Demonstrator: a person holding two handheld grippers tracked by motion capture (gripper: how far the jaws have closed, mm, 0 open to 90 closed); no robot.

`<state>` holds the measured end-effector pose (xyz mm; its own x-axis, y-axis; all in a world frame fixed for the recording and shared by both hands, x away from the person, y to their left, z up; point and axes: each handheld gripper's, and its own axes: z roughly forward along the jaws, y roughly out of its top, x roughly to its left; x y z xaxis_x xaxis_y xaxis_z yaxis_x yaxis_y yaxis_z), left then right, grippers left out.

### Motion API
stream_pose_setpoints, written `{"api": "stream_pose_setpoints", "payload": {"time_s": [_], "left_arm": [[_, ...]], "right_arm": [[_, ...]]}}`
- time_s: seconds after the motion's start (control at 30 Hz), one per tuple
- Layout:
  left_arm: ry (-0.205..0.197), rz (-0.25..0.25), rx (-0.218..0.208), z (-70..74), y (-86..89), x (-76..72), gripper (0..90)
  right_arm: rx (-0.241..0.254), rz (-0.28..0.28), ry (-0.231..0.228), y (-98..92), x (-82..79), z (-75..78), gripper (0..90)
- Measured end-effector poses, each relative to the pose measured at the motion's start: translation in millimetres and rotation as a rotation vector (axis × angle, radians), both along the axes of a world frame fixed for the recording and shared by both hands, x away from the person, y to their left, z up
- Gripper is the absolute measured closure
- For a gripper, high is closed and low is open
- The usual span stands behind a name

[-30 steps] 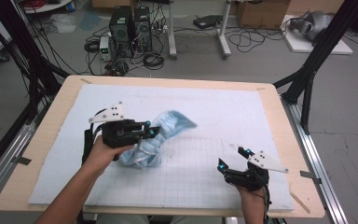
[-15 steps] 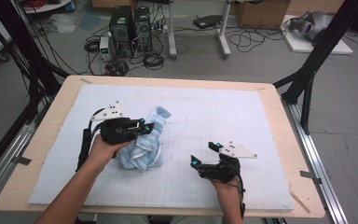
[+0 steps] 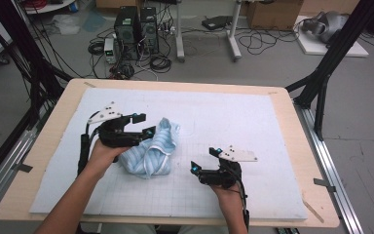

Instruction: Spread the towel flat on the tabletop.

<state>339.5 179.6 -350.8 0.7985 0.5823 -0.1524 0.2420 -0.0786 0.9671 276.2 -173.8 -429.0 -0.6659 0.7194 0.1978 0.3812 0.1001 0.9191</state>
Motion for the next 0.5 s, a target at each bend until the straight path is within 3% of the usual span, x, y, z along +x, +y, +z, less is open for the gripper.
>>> {"api": "stream_pose_setpoints", "payload": {"time_s": [0.33,0.4,0.43,0.5], "left_arm": [[0.01,0.097,0.028,-21.9,49.4,-6.2,34.4],[0.024,0.112,0.023,-27.0,55.2,-6.3,34.9],[0.03,0.119,0.024,-29.4,57.4,-6.3,34.9],[0.046,0.122,0.027,-33.6,59.7,-5.8,35.1]], "right_arm": [[0.032,0.021,0.049,28.3,19.9,-2.2,20.2],[0.048,0.034,0.067,42.4,29.7,0.6,27.2],[0.037,0.04,0.063,47.2,33.2,1.9,27.2],[0.026,0.045,0.062,51.4,36.8,2.8,37.2]]}}
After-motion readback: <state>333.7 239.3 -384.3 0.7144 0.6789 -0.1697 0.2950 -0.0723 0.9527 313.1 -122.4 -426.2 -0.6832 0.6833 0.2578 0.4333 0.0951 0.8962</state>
